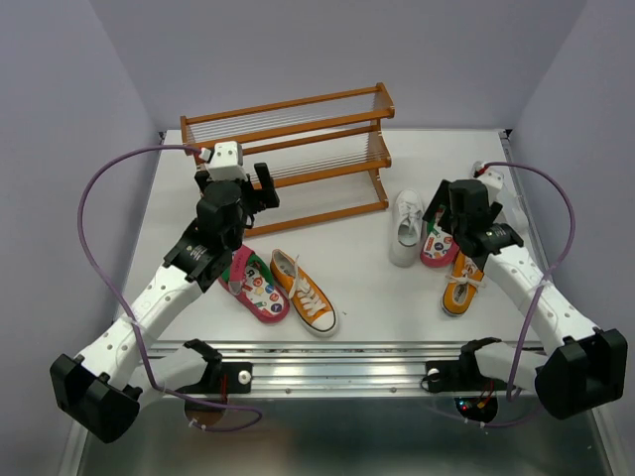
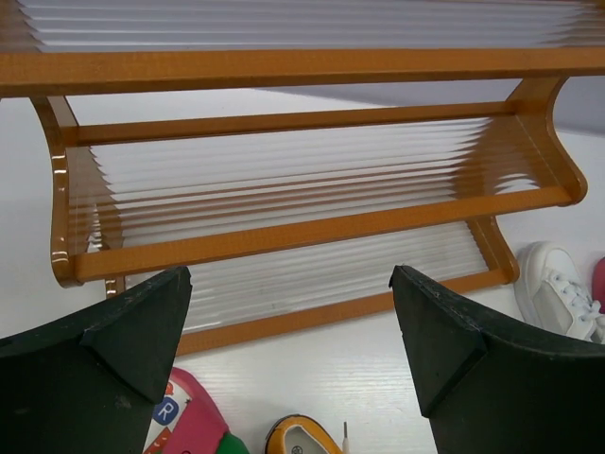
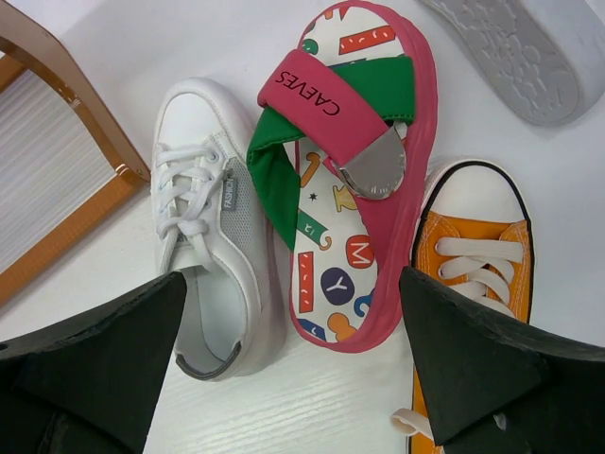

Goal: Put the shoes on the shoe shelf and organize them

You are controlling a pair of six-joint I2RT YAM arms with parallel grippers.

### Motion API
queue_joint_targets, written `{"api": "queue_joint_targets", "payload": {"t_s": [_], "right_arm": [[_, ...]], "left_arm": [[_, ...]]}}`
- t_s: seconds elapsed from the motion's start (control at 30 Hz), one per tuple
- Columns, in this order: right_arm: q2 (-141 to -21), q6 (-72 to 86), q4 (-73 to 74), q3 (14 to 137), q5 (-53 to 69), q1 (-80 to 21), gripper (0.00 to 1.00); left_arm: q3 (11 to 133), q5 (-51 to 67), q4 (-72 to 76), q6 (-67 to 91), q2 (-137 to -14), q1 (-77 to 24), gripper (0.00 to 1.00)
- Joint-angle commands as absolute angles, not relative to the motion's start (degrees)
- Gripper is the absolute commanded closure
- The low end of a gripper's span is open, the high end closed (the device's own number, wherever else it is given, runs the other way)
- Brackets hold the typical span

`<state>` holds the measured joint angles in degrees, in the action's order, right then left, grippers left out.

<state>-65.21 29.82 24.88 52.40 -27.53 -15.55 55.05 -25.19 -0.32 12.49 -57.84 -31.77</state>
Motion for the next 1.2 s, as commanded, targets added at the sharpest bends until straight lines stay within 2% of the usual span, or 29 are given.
{"api": "queue_joint_targets", "payload": {"t_s": [0.0, 0.43, 0.73, 0.77, 0.93, 1.0, 1.17], "right_arm": [[-63.1, 30.2, 22.5, 52.1, -27.2, -15.6, 0.00], [-61.8, 29.4, 23.3, 51.0, -20.4, -15.6, 0.00], [-72.9, 30.1, 28.0, 53.4, -14.8, -16.7, 0.00], [-73.7, 30.7, 27.5, 53.1, -14.5, -16.7, 0.02], [-76.6, 31.6, 24.9, 52.9, -13.4, -16.7, 0.26], [-78.4, 31.6, 24.3, 53.2, -13.4, -16.7, 0.30], [-81.6, 32.2, 22.5, 52.4, -11.5, -16.7, 0.35]], "left_arm": [[57.9, -24.9, 5.4, 10.4, -57.1, -31.8, 0.01], [64.6, -26.5, 3.0, 9.3, -60.1, -31.8, 0.01], [72.3, -28.9, -4.0, 10.0, -62.8, -31.7, 0.01], [72.8, -29.0, -4.3, 9.8, -62.9, -31.8, 0.01], [74.1, -28.7, -4.8, 9.1, -63.9, -31.7, 0.01], [74.0, -28.7, -4.8, 9.1, -64.2, -31.6, 0.01], [73.2, -28.4, -4.7, 9.7, -64.2, -31.6, 0.01]]}}
